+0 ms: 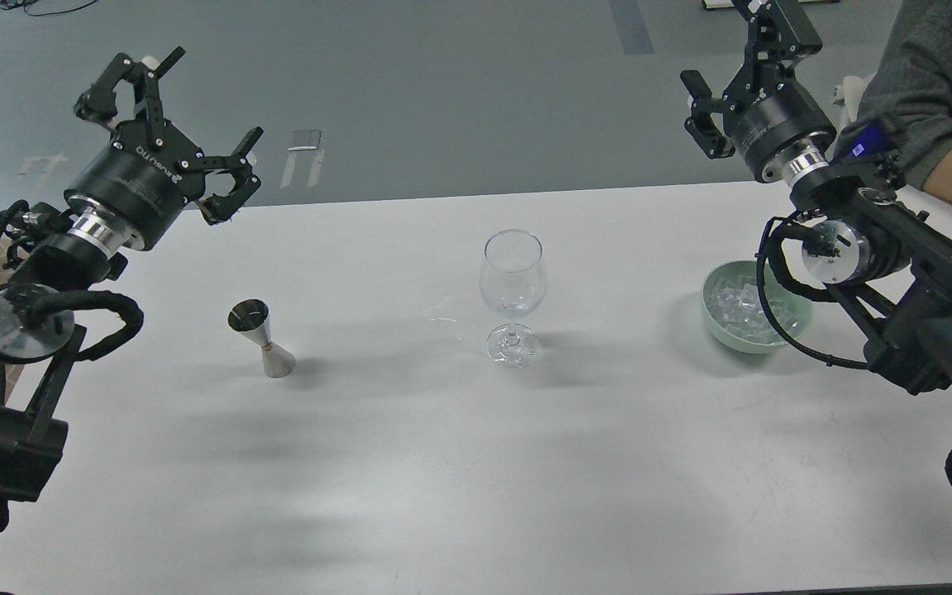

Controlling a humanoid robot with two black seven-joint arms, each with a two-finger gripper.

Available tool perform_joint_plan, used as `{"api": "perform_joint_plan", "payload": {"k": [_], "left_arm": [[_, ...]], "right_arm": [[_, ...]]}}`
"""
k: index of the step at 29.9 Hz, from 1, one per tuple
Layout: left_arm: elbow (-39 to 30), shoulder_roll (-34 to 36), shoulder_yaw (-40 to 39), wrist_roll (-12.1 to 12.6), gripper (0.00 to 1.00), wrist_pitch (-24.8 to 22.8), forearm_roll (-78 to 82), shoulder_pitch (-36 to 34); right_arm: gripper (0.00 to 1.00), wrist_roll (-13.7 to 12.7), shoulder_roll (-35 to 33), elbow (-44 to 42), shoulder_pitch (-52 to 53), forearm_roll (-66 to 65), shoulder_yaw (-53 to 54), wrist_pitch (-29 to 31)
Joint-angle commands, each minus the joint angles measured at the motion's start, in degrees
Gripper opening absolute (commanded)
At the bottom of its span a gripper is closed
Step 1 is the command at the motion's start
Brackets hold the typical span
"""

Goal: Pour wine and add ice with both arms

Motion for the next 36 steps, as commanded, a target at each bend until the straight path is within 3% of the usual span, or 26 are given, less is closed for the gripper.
{"api": "perform_joint_plan", "payload": {"k": [1, 4, 7, 13, 16, 22, 36], "left_arm": [[-5.96, -1.43, -6.67, 7.99, 0.95, 0.58, -1.63, 8.54], [-7.64, -4.06, -11.14, 9.69, 0.95, 0.58, -3.21, 13.73], [-7.91, -6.79, -15.46, 9.86, 0.95, 0.23, -3.30, 19.62], [-7.74, -9.43, -15.91, 9.95, 0.94, -0.12, -3.30, 30.52], [-7.56, -12.67, -16.00, 9.78, 0.94, -0.65, -3.30, 32.29], [-5.28, -15.76, -15.21, 9.86, 0.94, -0.82, -2.69, 31.69], [10.62, -18.93, -12.84, 8.90, 0.94, -0.30, 1.09, 21.93]], "right_arm": [[1.00, 0.00, 0.09, -0.02, -0.15, 0.00, 0.04, -0.09], [1.00, 0.00, 0.01, -0.02, -0.15, 0.00, 0.04, -0.09], [1.00, 0.00, 0.01, -0.02, -0.15, 0.00, -0.04, -0.09], [1.00, 0.00, 0.44, -0.02, -0.50, -0.17, -0.04, -0.17], [1.00, 0.00, 0.45, -0.02, -0.68, -0.17, -0.04, -0.26], [1.00, 0.00, 0.09, 0.07, -0.94, -0.17, -0.04, -0.17], [1.00, 0.00, 0.09, 0.07, -1.47, -0.35, -0.04, -0.26]]}}
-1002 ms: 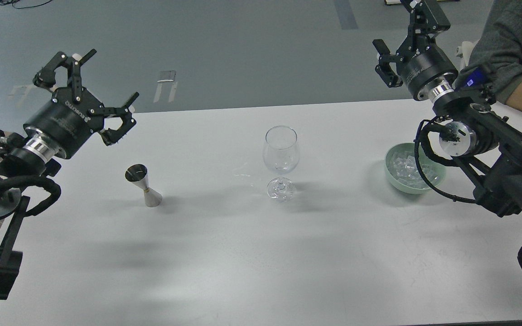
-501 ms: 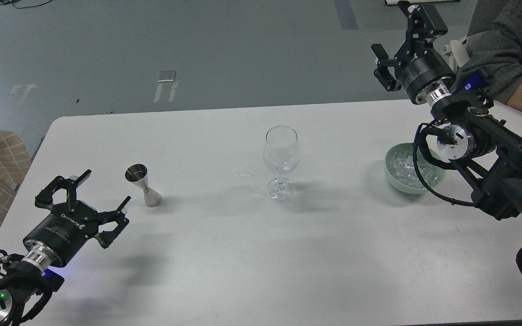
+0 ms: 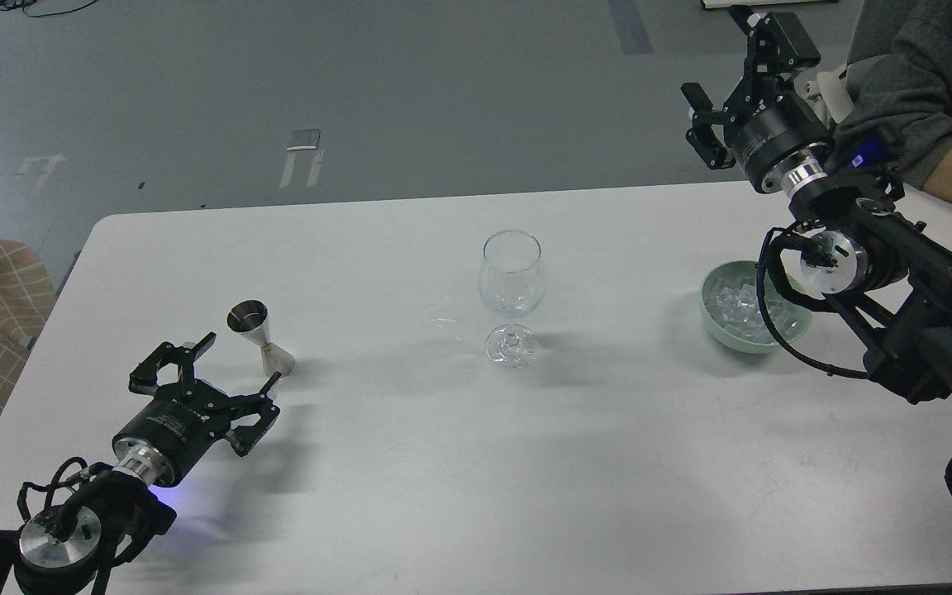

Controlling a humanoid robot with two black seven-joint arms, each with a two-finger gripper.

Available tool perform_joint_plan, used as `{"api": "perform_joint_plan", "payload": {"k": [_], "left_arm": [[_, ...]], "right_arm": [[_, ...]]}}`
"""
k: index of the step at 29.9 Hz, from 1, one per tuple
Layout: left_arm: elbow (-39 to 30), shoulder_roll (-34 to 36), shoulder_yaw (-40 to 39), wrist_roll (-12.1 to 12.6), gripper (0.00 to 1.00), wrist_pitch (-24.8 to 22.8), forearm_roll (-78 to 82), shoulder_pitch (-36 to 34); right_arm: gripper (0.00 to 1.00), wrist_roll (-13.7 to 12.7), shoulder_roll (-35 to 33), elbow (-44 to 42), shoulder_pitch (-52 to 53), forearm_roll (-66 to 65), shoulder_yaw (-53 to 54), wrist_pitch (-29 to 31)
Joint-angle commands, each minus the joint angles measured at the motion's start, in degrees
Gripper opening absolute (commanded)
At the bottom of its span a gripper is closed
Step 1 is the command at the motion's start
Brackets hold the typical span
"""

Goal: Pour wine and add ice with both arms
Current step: 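Lower the left gripper to the silver jigger and close on it, then lift the jigger with the left gripper and carry it toward the glass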

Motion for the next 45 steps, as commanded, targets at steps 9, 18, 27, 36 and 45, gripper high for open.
{"api": "perform_joint_plan", "payload": {"k": [9, 18, 27, 36, 45], "left_arm": [[8.07, -0.06, 0.13, -1.72, 0.94, -0.23, 0.14, -6.06], [10.10, 0.02, 2.06, -2.52, 0.83, -0.58, 0.14, -8.18], [10.10, -0.68, 3.65, -2.60, 0.84, -0.58, 0.23, -8.70], [10.19, -0.85, 4.09, -2.60, 0.80, -0.58, 0.23, -9.94], [10.28, -0.94, 4.09, -2.60, 0.59, -0.40, 0.14, -10.29]], "right_arm": [[1.00, 0.00, 0.23, -0.10, -0.41, -0.57, 0.00, 0.00], [1.00, 0.00, 0.23, -0.10, -0.76, -0.66, 0.00, 0.00], [1.00, 0.00, 0.14, -0.02, -1.11, -0.66, -0.08, 0.00], [1.00, -0.09, 0.14, -0.02, -1.55, -0.84, -0.08, 0.00], [1.00, -0.18, 0.06, 0.07, -1.47, -0.84, -0.79, 0.00]]}}
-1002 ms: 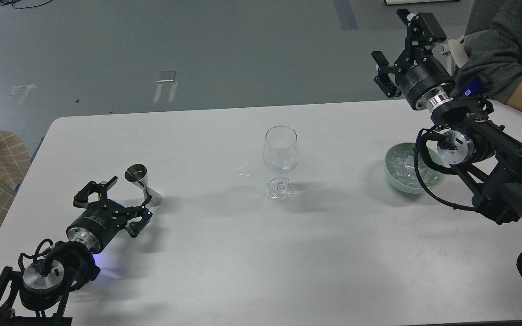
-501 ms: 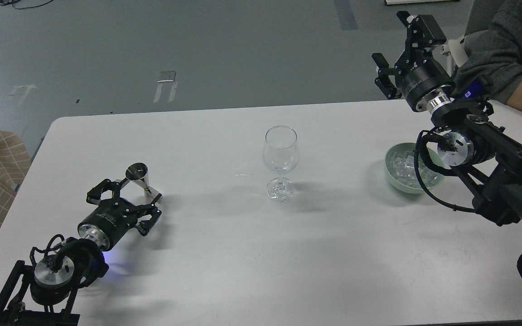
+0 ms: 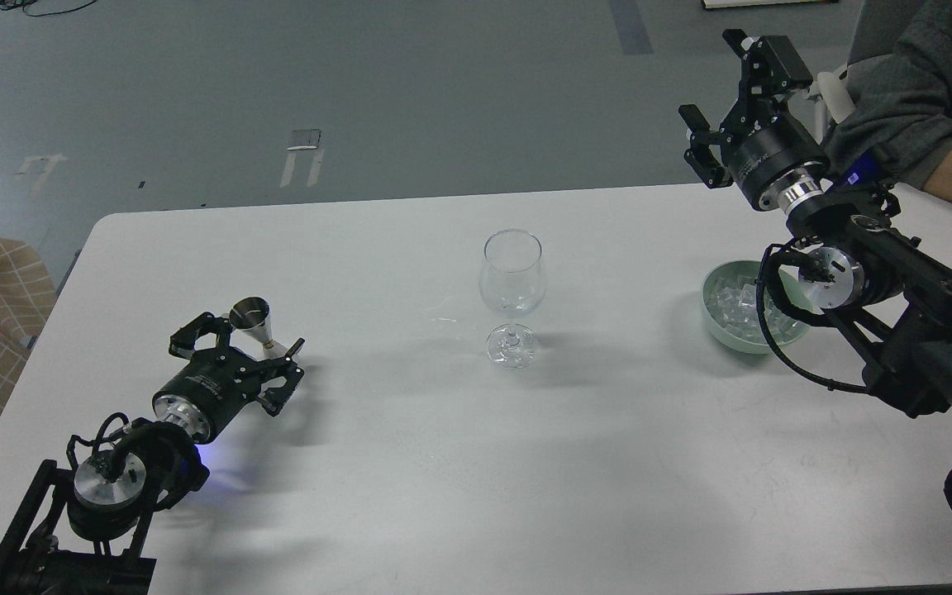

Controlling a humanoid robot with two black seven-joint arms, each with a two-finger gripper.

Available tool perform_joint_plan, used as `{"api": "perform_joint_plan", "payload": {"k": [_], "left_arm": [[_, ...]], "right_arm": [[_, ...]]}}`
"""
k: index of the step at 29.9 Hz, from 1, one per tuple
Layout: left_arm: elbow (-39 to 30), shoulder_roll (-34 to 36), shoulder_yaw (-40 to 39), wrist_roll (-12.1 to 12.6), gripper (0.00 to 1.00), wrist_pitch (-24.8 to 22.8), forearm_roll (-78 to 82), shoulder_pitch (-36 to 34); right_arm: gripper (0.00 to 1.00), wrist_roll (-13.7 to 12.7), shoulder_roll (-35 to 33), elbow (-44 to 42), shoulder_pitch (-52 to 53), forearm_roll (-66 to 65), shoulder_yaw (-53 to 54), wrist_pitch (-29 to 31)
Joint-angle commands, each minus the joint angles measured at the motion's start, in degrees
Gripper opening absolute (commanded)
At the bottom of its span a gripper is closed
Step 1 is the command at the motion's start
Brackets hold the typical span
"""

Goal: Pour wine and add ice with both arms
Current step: 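Lift the jigger with the left gripper and carry it toward the glass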

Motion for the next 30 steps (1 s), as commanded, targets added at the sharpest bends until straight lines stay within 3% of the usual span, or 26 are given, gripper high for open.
{"api": "perform_joint_plan", "payload": {"k": [1, 12, 30], "left_arm": [[0.00, -0.01, 0.00, 0.00, 0.57, -0.08, 0.06, -0.02], [0.00, -0.01, 1.23, -0.27, 0.20, -0.43, 0.06, -0.72], [-1.93, -2.03, 1.76, 0.61, 0.03, 0.97, -0.03, -3.36]], "right_arm": [[1.00, 0.00, -0.07, 0.08, 0.07, 0.00, -0.24, 0.00], [1.00, 0.00, -0.07, 0.08, 0.07, 0.00, -0.33, 0.00], [1.00, 0.00, -0.25, 0.08, -0.02, 0.00, -0.33, 0.00]]}}
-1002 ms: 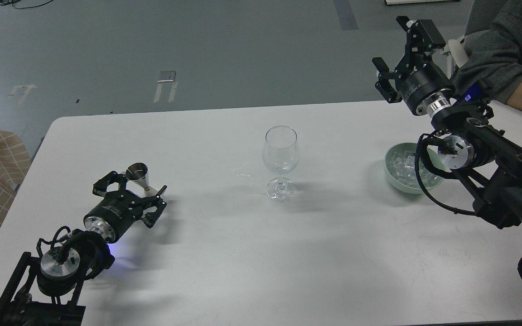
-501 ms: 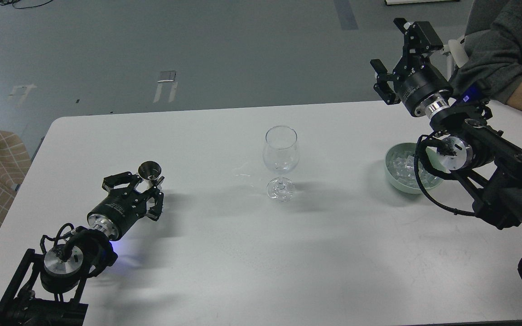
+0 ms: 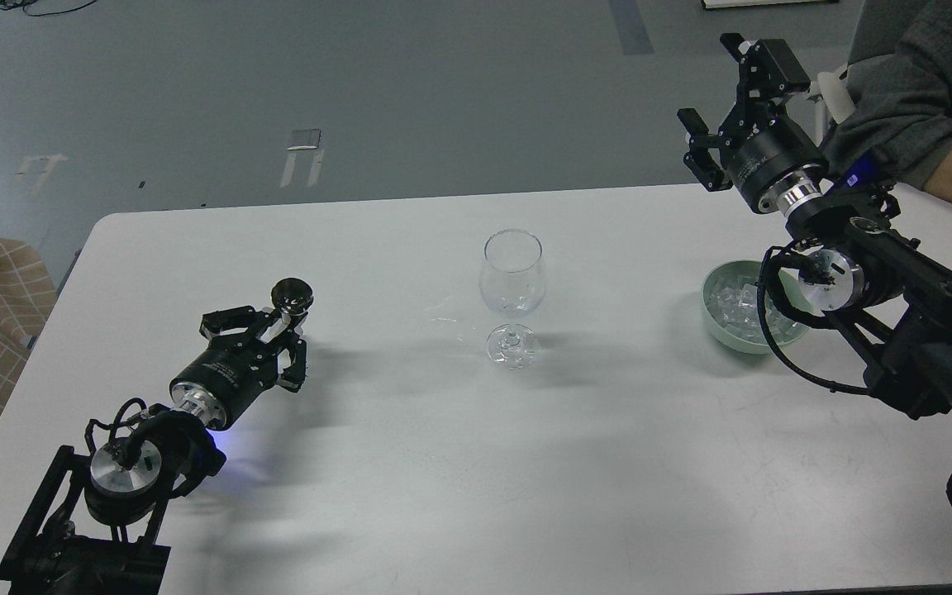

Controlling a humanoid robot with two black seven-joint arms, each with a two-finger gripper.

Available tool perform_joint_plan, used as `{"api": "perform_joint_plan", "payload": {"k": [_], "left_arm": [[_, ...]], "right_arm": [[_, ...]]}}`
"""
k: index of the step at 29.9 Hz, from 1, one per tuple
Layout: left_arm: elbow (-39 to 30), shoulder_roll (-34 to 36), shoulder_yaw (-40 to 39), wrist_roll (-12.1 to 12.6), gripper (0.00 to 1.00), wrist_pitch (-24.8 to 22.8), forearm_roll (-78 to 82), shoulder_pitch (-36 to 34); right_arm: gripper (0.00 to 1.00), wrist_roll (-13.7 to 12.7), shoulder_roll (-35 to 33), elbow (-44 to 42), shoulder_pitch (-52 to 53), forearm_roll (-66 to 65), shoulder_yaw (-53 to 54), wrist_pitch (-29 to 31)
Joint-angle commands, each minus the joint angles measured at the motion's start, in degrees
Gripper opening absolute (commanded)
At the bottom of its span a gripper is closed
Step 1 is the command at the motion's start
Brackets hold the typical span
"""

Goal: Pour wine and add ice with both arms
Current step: 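Lift the jigger with the left gripper and carry it toward the glass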

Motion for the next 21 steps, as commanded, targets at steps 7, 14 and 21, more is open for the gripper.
{"api": "perform_joint_plan", "payload": {"k": [7, 14, 21], "left_arm": [[-5.69, -0.18, 2.63, 1.96, 0.03, 7.91, 0.17, -3.64], [-10.52, -0.36, 4.30, 4.30, 0.03, 13.01, 0.17, -4.34], [-17.81, -0.71, 5.45, 4.30, 0.03, 18.98, 0.17, -4.96]], "right_arm": [[1.00, 0.00, 0.09, -0.09, 0.00, 0.00, 0.00, 0.00], [1.00, 0.00, 0.00, 0.00, -0.09, 0.00, -0.26, 0.00], [1.00, 0.00, 0.00, 0.00, -0.26, 0.00, -0.26, 0.00]]}}
